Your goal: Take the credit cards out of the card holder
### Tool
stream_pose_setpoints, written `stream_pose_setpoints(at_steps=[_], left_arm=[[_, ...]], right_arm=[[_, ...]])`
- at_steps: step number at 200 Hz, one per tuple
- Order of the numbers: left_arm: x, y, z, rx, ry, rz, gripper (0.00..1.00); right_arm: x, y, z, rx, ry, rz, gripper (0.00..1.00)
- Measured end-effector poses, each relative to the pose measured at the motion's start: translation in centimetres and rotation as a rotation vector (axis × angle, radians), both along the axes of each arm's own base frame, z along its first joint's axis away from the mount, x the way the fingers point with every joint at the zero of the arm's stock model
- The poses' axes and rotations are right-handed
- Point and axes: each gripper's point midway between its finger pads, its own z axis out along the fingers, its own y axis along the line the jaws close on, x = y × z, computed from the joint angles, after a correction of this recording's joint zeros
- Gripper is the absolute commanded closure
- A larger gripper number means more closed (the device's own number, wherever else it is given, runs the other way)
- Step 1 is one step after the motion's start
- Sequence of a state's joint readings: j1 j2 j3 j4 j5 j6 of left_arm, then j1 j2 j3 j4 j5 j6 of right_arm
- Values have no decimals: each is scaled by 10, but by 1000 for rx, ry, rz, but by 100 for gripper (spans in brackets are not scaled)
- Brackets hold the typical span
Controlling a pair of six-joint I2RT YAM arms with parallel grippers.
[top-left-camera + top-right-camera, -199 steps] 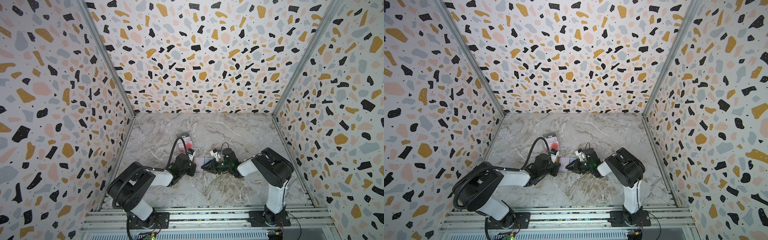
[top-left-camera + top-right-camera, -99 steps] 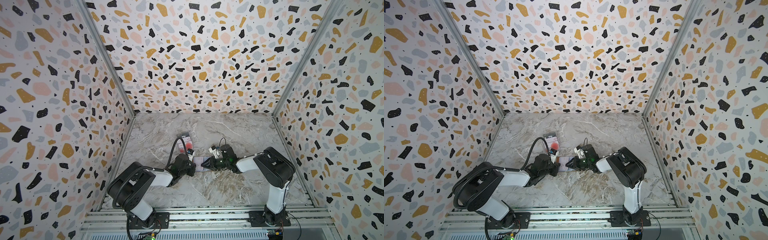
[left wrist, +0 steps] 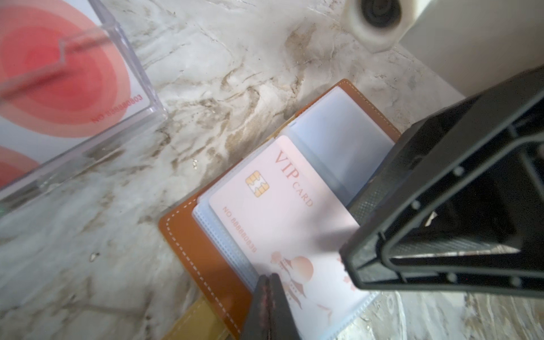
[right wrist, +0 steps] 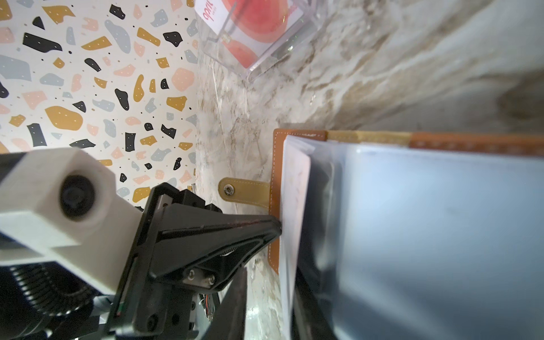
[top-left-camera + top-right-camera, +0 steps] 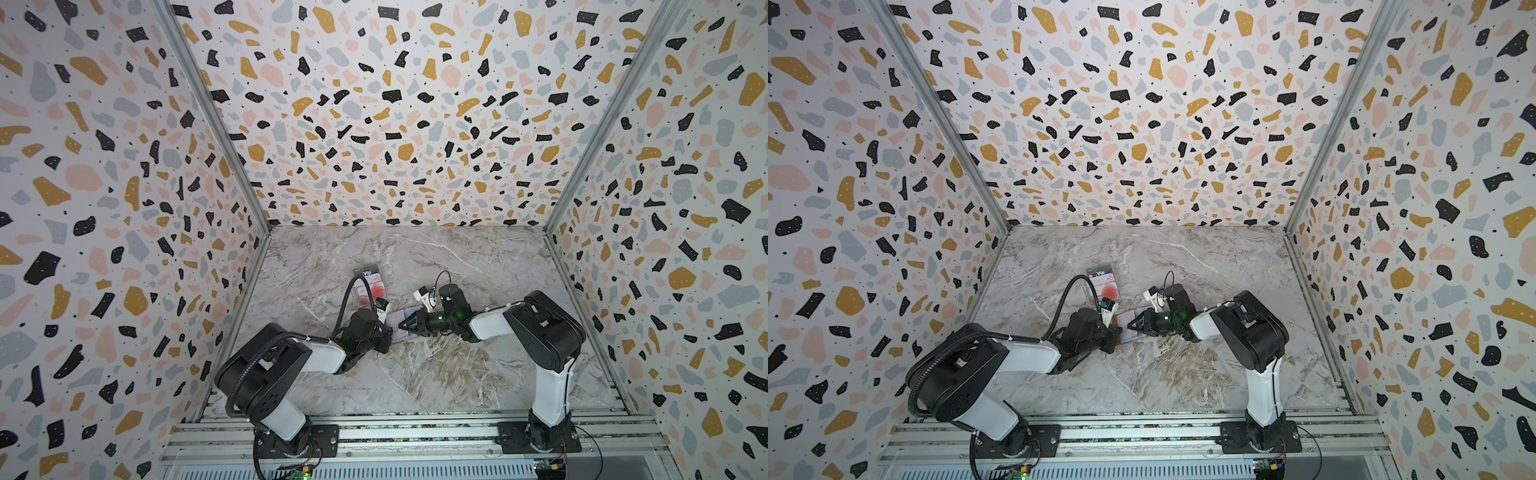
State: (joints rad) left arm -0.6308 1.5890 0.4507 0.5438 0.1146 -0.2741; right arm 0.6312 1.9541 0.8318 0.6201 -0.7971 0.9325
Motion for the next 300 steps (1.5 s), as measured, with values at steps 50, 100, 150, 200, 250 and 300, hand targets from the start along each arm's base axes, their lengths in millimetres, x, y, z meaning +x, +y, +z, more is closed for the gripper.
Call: stream_pose_setpoints(at_steps=[50,100,150,200,250,300], left_arm=[[-1,-1,0,-3,4,-4,93],[-1,-1,0,-4,5,-4,94],[-4,1,-1,-6,8,-2,96],[-8,3,-1,6,25,-4,99],[-5,5,9,-5,6,15,100],[-1,2,13,-29,-14,18,100]], right_arm=[[6,5,-7,16,28,31,71],[10,11,-4,35,24,75,72],[9,10,-2,53,25,80,72],[6,10,1,79,30,83,70],[5,10,-1,89,39,78,70],[4,10,-2,93,49,78,66]])
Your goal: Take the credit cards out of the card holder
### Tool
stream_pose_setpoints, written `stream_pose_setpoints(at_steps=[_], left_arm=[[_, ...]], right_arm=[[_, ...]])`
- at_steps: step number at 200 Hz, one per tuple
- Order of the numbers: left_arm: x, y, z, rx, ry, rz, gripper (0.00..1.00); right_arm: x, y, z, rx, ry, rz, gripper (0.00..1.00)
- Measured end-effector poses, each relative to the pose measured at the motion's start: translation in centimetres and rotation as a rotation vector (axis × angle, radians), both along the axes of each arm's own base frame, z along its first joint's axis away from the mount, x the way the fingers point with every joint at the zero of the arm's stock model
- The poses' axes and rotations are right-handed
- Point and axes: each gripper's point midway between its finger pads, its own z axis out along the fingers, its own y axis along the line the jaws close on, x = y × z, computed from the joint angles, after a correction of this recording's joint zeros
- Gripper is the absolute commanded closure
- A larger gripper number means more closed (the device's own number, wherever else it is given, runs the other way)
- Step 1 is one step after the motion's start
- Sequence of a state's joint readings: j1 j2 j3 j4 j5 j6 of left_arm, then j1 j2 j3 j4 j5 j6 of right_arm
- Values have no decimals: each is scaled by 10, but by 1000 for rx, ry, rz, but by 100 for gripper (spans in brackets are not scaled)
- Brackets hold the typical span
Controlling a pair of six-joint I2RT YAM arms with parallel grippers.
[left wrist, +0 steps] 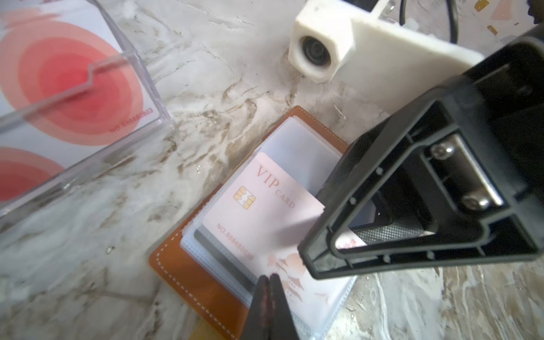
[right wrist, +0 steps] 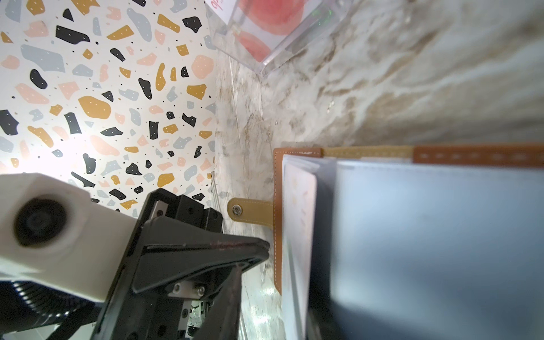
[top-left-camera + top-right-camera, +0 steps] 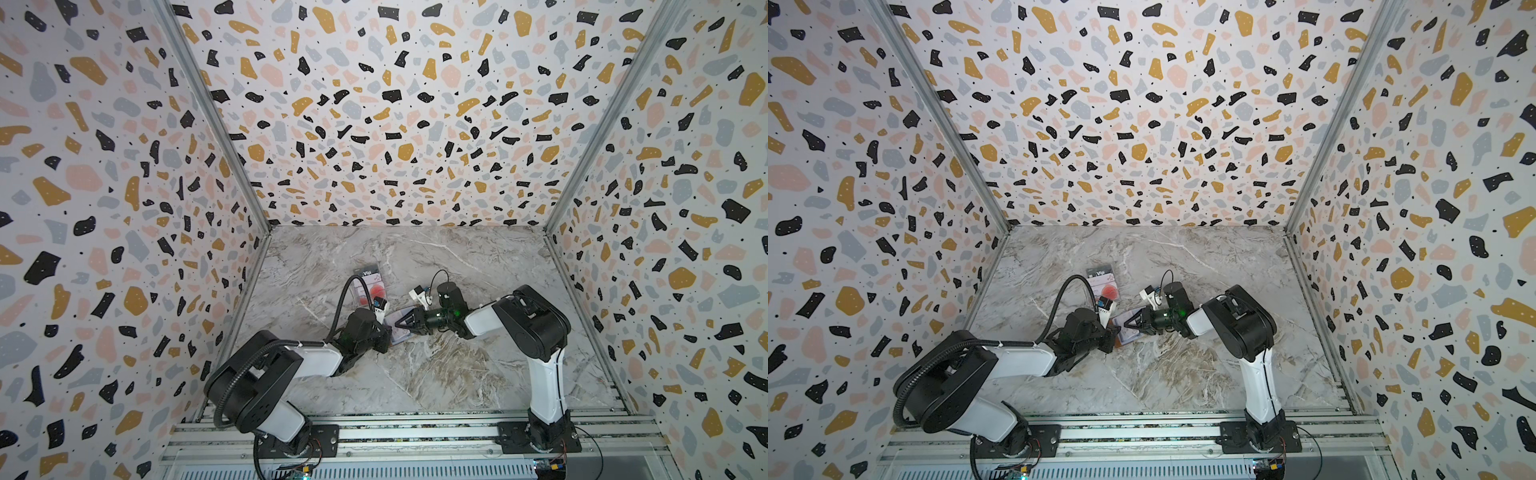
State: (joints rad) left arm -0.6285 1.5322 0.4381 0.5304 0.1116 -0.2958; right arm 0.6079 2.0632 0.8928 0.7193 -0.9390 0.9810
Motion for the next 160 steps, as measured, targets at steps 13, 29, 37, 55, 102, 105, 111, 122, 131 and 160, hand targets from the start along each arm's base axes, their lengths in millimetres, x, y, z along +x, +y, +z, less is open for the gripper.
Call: stream_pose_setpoints(at_steps=[13,29,37,55,102,105,111,122,131,160], left_arm=[[-1,-1,-5,2,10,-3,100],[-1,-2,-7,-3,14,-8,100],[0,-3,-6,-10,8,-10,100],[0,-5,-3,-22,-3,-14,100],[-8,-2,-8,-37,-6,-27,100],[-8,-2,-8,-37,-5,-27,100],[-8,-2,-8,-37,-6,-27,100],[-7,-3,-7,-42,-13,-28,100],[-7,-4,-8,-41,-12,-29,100],[-4,-5,-9,-45,-18,-29,100]], right_arm=[[0,0,-1,-1,3,0,65],[0,0,-2,-1,3,0,65],[0,0,-2,0,2,1,65],[0,1,-1,3,1,2,65],[-2,2,0,9,2,11,65],[-2,2,0,9,2,11,65],[-2,2,0,9,2,11,65],[-2,2,0,9,3,11,65],[-2,2,0,9,3,11,65],[-2,2,-1,9,4,11,66]])
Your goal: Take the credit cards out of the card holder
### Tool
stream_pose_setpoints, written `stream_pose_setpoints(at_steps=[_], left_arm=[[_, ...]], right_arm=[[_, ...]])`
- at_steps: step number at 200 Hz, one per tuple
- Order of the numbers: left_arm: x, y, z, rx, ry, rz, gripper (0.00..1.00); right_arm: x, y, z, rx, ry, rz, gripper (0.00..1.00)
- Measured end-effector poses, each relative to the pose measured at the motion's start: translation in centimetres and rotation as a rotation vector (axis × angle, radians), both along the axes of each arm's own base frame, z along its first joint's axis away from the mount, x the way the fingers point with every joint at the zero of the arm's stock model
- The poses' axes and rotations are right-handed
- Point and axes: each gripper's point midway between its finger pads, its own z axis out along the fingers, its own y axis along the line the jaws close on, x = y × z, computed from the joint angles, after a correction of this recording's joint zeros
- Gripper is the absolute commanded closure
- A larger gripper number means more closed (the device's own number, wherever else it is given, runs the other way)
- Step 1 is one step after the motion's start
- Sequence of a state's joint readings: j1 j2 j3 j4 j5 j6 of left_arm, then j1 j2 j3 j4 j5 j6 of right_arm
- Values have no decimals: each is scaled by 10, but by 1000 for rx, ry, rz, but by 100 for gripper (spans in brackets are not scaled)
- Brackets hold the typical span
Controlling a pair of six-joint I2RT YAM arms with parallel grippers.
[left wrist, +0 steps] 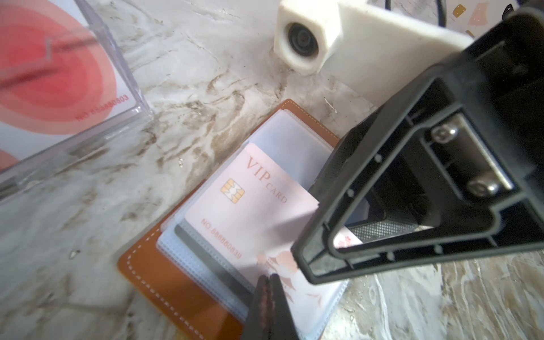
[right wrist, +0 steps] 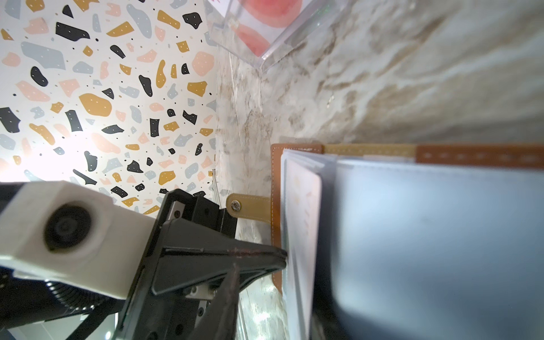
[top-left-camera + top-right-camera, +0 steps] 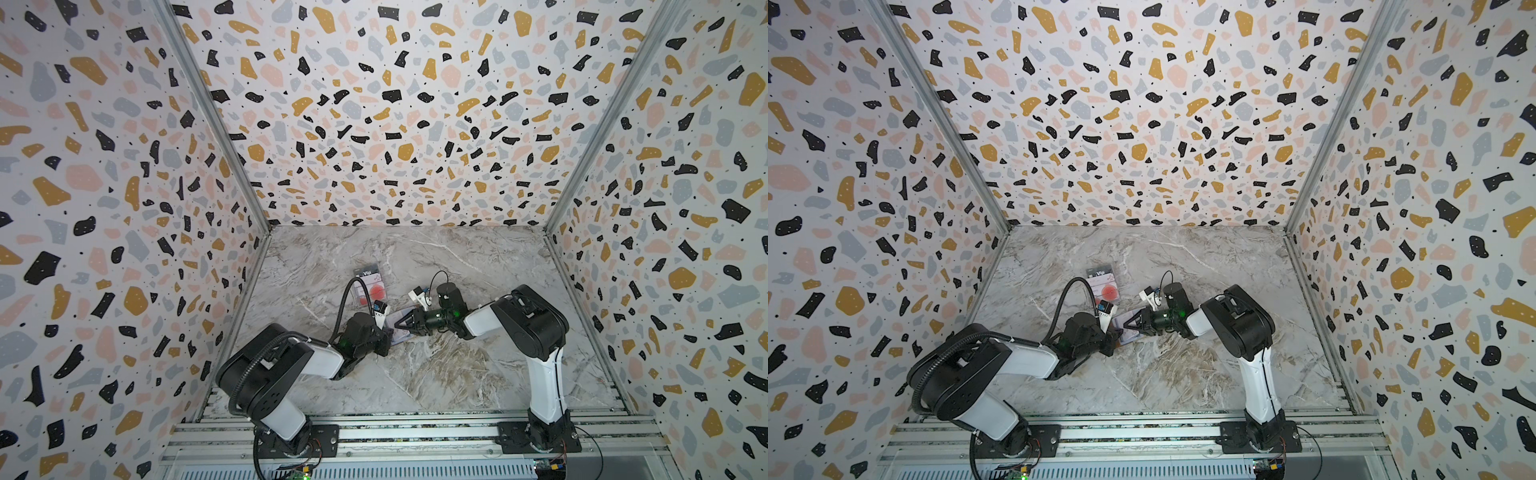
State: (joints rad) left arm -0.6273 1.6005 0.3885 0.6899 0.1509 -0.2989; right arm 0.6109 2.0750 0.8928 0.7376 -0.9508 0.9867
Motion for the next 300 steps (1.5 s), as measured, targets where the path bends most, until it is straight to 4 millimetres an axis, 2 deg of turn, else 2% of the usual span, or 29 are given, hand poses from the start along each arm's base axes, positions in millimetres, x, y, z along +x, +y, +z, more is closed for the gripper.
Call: stream_pose_setpoints(at_steps=[66,147,202,300], left_arm=[[2,1,-2,3,-23,4,100],[7,-2,-4,-6,-48,19,100],[8,-2,-4,-11,-48,24,100],[9,-2,-4,-11,-47,26,100]], right_arm=[[2,1,3,11,3,-5,67],[8,-8,2,-1,7,-23,72],[11,-15,13,8,-22,-33,74],[20,-37,19,-52,-79,-83,92]])
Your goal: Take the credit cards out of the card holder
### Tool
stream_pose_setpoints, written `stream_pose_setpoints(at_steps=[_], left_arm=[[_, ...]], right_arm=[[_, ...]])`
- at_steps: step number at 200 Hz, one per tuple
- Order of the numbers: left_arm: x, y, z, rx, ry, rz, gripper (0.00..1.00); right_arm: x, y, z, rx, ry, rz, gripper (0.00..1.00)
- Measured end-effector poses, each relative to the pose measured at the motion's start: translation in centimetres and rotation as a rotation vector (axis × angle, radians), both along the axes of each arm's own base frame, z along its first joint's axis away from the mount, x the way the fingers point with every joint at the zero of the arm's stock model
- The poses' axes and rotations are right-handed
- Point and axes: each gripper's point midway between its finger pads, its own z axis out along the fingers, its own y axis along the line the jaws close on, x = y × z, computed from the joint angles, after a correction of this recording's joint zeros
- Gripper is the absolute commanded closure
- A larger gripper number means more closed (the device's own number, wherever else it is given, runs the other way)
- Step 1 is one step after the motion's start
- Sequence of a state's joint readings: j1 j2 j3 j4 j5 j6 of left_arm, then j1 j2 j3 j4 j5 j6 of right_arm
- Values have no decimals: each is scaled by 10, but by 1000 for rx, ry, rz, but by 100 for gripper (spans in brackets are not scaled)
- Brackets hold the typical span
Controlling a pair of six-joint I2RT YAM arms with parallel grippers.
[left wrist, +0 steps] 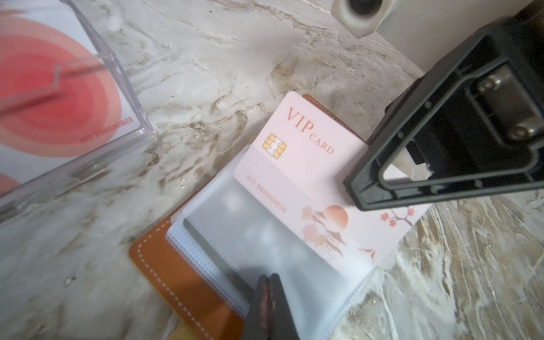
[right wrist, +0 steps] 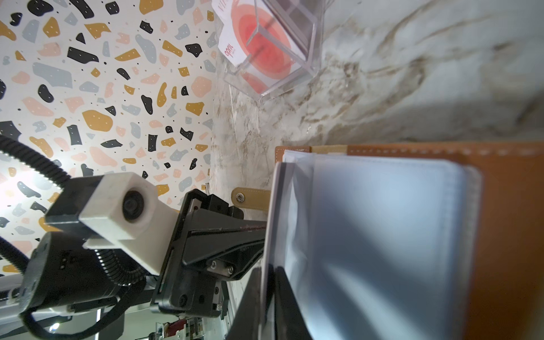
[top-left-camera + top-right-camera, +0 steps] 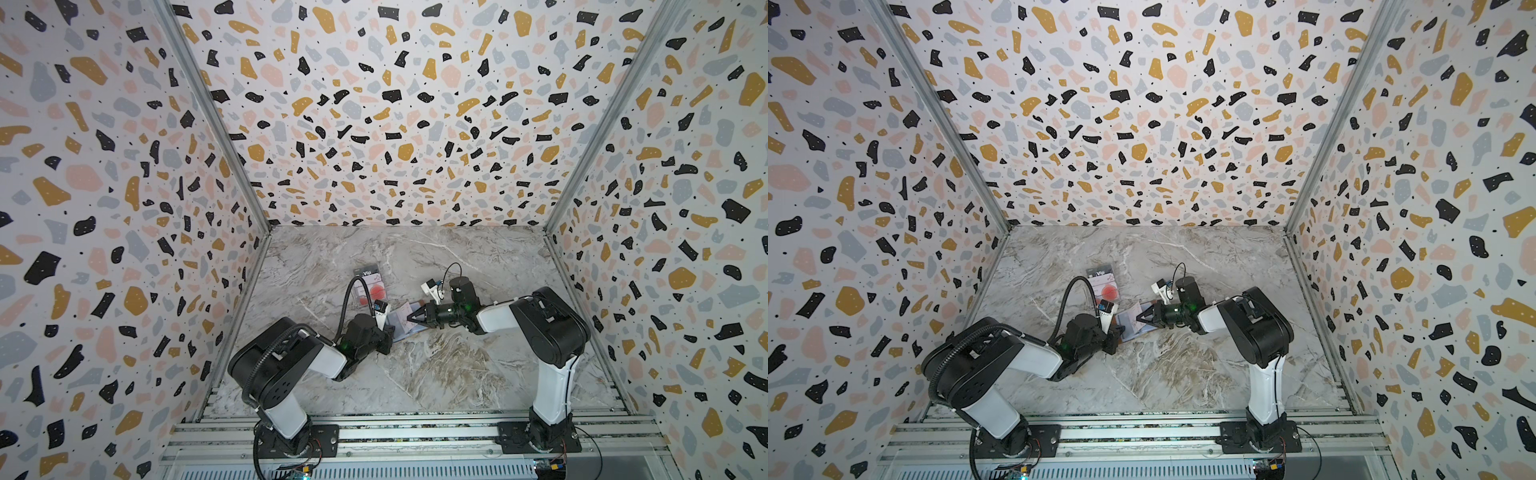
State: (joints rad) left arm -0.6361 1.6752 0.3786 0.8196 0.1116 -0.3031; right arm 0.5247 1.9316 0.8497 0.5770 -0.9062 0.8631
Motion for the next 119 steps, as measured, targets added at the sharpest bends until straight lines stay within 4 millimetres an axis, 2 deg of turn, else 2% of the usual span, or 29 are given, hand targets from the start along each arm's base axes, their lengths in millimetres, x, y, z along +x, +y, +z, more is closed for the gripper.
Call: stream_pose_setpoints(at_steps=[30,74,102,119], left_arm=[[0,0,0,1,1,0,100],[1,-1,2,10,15,-2,100],[-4,-1,4,35,54,-16,86],[-7,-1,10,58,76,-37,75]], right_arm=[[3,-11,-2,-63,-30,-25,100],[9,-29,8,-120,-92,-51,100],[10,-43,13,-181,-142,-51,100],[9,-52,24,-219,-207,-38,100]])
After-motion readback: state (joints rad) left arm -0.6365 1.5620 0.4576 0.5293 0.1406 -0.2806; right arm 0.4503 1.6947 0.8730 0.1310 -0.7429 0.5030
